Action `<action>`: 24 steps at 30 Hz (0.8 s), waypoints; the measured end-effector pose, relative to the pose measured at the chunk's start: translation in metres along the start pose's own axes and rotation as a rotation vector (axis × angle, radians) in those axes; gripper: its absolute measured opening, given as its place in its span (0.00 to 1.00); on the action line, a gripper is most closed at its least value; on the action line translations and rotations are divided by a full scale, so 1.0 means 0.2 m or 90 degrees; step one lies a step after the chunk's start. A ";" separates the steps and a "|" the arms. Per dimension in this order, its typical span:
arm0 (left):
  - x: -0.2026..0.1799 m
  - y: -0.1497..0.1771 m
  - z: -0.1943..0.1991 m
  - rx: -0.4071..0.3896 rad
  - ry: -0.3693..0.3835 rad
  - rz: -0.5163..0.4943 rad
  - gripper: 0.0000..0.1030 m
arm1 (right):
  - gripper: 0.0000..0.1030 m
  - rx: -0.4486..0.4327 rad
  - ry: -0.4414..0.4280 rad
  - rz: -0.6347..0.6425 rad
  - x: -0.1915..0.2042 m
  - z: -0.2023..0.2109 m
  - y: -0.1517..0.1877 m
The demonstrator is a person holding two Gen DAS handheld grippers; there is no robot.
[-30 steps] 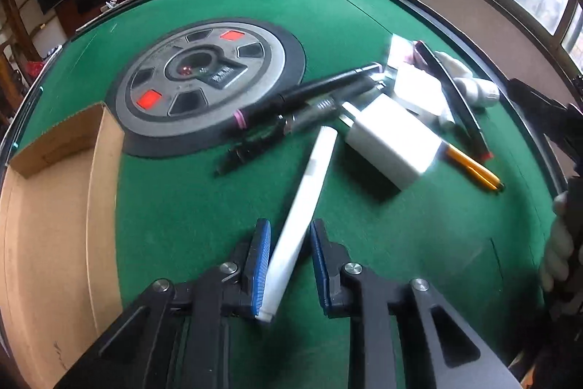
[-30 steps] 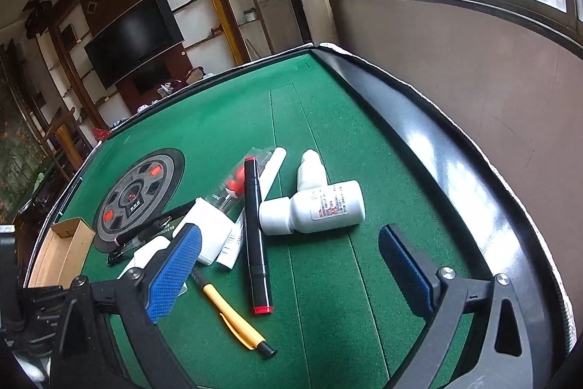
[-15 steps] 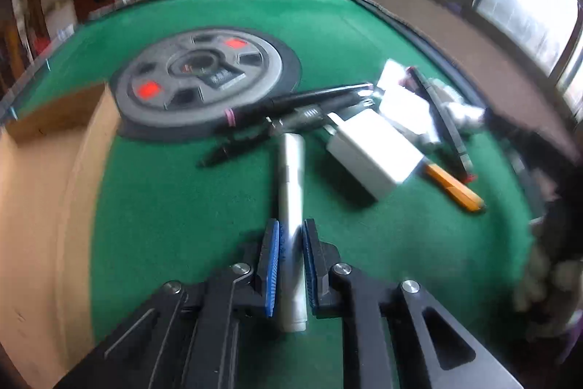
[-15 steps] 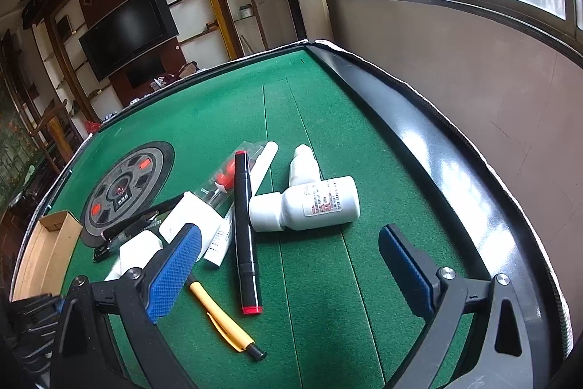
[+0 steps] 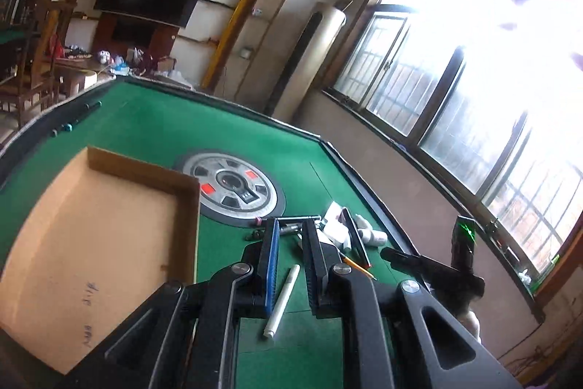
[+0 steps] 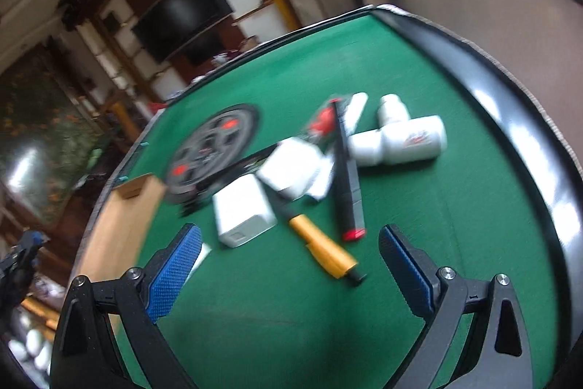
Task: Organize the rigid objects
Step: 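Lower the left tool onto the white marker and close on it, then carry the white marker into the tray with left while right grasps the white charger and drops it there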
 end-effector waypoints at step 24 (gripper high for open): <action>-0.03 0.53 -0.82 0.327 -0.157 -0.184 0.11 | 0.86 0.076 0.083 0.211 0.38 -0.23 -0.05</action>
Point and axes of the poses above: each gripper's, at about its wrist camera, not at the fingertips, and z roughly against the way its jaws point, x to its left, y to its underside, the point moved 4 cm from there along -z, roughly the way its jaws point, and after that the axes turned 7 degrees about y, right-handed, at the moved point
